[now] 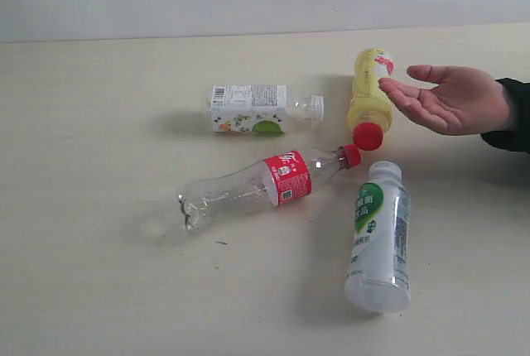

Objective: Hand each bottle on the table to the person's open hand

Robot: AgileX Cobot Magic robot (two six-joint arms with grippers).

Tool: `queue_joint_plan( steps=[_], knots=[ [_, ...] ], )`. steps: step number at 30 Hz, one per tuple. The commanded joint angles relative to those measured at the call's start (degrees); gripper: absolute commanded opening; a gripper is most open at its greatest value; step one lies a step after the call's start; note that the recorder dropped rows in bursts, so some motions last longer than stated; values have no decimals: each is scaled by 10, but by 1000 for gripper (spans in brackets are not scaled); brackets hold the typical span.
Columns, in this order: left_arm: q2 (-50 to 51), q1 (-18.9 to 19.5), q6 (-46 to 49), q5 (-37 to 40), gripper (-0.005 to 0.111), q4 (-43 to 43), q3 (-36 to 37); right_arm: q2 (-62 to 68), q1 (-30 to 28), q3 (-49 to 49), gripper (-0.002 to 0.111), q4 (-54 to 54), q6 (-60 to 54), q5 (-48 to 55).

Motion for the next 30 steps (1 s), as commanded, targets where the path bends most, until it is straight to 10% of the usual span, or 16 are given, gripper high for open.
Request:
queue_joint_plan(
  steps=[1,30],
  knots=[
    [-3,2,-3,-2,4,-3,2,-3,-3,3,0,-1,-3,-8],
    [-3,2,-29,-96,4,-48,2,-3,-3,3,0,-1,-3,-5]
  ],
)
